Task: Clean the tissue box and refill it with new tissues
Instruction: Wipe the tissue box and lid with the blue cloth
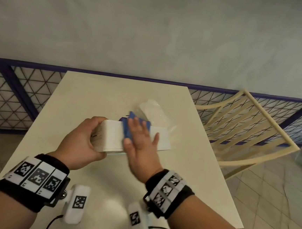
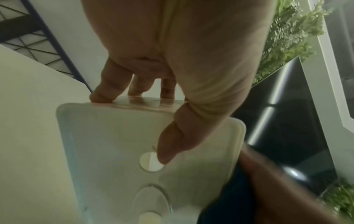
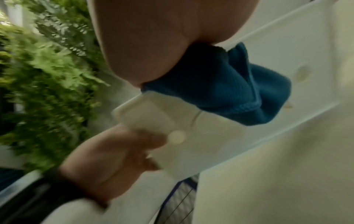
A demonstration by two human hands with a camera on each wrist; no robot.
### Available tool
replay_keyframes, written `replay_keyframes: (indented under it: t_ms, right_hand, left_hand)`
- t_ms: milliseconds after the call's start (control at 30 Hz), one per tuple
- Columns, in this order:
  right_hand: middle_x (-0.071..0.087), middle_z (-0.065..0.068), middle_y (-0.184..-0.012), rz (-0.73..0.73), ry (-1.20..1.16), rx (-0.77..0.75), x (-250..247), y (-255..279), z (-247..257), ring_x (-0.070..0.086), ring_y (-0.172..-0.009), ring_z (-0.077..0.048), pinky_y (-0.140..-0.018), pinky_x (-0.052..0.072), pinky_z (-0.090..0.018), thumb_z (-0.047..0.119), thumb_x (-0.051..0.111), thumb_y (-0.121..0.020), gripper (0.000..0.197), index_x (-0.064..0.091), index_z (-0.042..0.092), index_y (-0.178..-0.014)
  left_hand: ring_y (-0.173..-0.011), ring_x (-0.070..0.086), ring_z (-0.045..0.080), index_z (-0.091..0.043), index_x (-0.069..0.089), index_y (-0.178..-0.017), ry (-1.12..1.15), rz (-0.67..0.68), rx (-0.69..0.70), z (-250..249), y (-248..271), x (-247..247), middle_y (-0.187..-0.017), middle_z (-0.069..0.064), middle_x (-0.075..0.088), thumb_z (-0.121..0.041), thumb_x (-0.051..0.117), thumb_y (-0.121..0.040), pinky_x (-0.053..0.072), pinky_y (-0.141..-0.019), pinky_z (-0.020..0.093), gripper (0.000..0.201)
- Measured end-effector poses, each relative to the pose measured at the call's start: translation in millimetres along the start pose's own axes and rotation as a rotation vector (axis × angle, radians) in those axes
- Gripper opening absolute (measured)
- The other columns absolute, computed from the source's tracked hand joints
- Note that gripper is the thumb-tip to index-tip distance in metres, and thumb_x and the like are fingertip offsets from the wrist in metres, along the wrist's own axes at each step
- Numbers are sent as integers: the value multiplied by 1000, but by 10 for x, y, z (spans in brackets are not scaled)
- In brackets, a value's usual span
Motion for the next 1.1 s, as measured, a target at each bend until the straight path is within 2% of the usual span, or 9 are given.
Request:
replay_keyframes:
  t_ms: [200, 333, 467, 567, 667, 800, 900, 1000, 1100]
  right_hand:
    - [-2, 19, -157, 53, 305, -313, 3, 32, 295, -8, -146, -3, -107, -29, -49, 58, 21, -92, 63, 2, 37, -148]
    - [1, 24, -154, -12, 284, -92, -378, -4, -560, -10, -142, 9, -115, -16, -54, 63, 11, -92, 64, 9, 37, -150]
    - [4, 27, -150, -1, 71, 88, -529, 68, -945, 3, -141, 8, -120, -6, -48, 54, 19, -95, 60, 12, 34, -151]
    - [17, 30, -144, -21, -209, 124, -583, 42, -903, 19, -136, 11, -121, 13, -27, 57, 32, -90, 65, 21, 31, -149]
    - [33, 33, -136, -80, -370, 137, -725, 22, -865, 32, -115, 32, -97, 27, 4, 89, 38, -67, 101, 28, 28, -147]
    - [50, 27, -127, -75, -504, 164, -756, 2, -881, 46, -118, 15, -104, 38, -15, 95, 42, -54, 106, 38, 33, -140]
    - [48, 13, -136, -50, -570, 126, -747, -9, -758, 44, -132, -12, -108, 40, -33, 90, 58, -48, 104, 31, 38, -135]
    - [23, 25, -151, 7, -518, -27, -860, -101, -469, 29, -136, 7, -109, 33, -14, 73, 74, -50, 109, 17, 48, -140]
    - [23, 26, -151, 40, -417, -69, -926, -145, -418, 30, -132, 13, -105, 30, -7, 41, 88, -57, 112, 16, 49, -142]
  left_hand:
    - [-98, 57, -1, -51, 45, -109, 125, 17, 7, -8, 11, 29, -109, -13, 59, -35, 77, -45, 51, -82, 34, 73]
    - [-115, 51, 2, -47, 47, -113, 244, 51, -49, 227, 97, -111, -115, -17, 58, -30, 79, -42, 54, -86, 42, 80]
    - [-122, 48, 4, -47, 51, -110, 373, 97, -69, 356, 149, -154, -117, -19, 58, 6, 86, -52, 57, -79, 39, 86]
    - [-121, 51, 8, -43, 53, -113, 456, 120, -95, 396, 131, -176, -123, -16, 58, -6, 88, -43, 53, -87, 42, 87]
    - [-115, 57, 13, -38, 55, -115, 581, 118, -126, 457, 94, -208, -121, -11, 61, -16, 86, -31, 52, -86, 39, 92]
    - [-106, 60, 16, -35, 57, -116, 695, 100, -133, 544, 76, -259, -114, -5, 64, -19, 91, -23, 56, -74, 25, 101]
    - [-103, 62, 21, -35, 56, -119, 811, 115, -167, 574, 105, -245, -114, 3, 64, -27, 97, -17, 58, -72, 28, 111]
    - [-100, 64, 26, -40, 54, -123, 858, 166, -253, 618, 166, -155, -114, 6, 66, -26, 97, -17, 56, -67, 38, 115]
    - [-115, 58, 25, -51, 44, -131, 760, 142, -316, 649, 186, -134, -127, -3, 62, -36, 97, -29, 49, -91, 49, 116]
Point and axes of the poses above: each hand's wrist, its own y-axis away from the middle knuckle, its own x-axis out of the palm, z = x × y, the point moved 9 cm from there along -y, towards the middle knuckle
